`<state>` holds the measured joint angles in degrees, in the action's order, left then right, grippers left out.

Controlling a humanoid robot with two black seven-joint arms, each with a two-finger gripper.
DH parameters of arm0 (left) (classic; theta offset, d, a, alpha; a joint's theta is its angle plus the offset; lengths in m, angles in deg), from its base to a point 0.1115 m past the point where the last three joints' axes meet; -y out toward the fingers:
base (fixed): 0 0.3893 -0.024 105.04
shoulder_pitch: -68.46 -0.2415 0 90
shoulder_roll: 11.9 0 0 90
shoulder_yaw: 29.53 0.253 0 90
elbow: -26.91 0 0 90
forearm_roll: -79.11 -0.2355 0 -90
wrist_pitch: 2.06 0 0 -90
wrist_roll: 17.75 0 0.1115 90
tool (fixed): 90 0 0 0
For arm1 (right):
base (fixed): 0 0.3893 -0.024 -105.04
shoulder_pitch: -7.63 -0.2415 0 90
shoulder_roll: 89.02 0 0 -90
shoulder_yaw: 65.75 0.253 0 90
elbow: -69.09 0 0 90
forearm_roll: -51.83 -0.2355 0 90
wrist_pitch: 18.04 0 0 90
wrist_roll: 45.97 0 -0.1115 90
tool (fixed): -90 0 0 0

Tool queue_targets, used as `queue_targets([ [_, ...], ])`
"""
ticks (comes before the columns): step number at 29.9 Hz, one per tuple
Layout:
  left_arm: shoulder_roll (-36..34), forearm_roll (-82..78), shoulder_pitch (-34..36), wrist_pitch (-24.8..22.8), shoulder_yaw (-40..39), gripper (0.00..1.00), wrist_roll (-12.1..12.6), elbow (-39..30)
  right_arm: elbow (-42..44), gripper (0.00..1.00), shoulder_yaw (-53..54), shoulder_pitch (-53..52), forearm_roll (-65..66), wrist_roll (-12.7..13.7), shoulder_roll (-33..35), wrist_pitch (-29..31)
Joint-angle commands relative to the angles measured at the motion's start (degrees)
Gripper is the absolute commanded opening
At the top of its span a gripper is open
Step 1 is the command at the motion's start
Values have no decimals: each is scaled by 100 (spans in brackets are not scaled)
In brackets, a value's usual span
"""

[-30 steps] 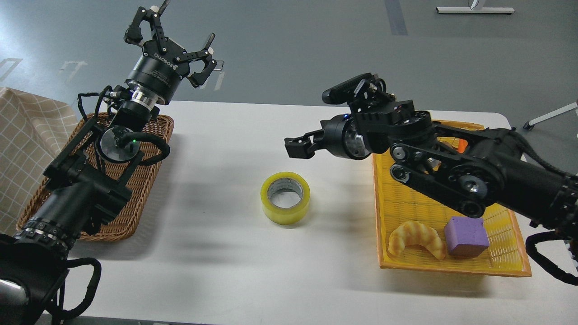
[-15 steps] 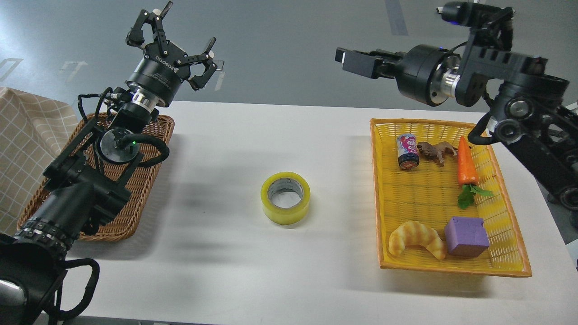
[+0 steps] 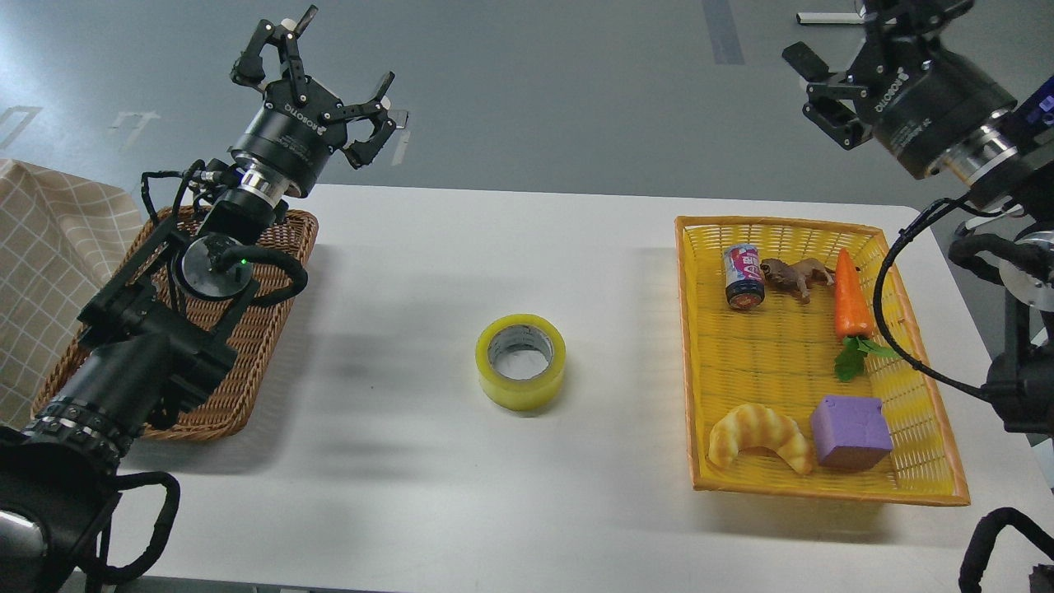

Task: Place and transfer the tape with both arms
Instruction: 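Withdraw the right gripper back above the yellow tray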

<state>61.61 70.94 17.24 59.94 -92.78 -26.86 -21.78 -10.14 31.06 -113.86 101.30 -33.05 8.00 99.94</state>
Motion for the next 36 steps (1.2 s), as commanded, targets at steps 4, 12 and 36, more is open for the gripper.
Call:
queue_targets([
  [4, -56, 0, 7, 0, -30, 98, -4, -52, 31, 100, 619, 212, -1220, 0, -334, 2],
  [12, -118, 8, -2, 0, 5, 98, 32, -61, 145, 100, 663, 608, -1256, 9, -605, 2],
  [36, -417, 9, -494, 0, -82, 98, 40, -984, 1850, 100, 672, -68, -1256, 9, -703, 2],
])
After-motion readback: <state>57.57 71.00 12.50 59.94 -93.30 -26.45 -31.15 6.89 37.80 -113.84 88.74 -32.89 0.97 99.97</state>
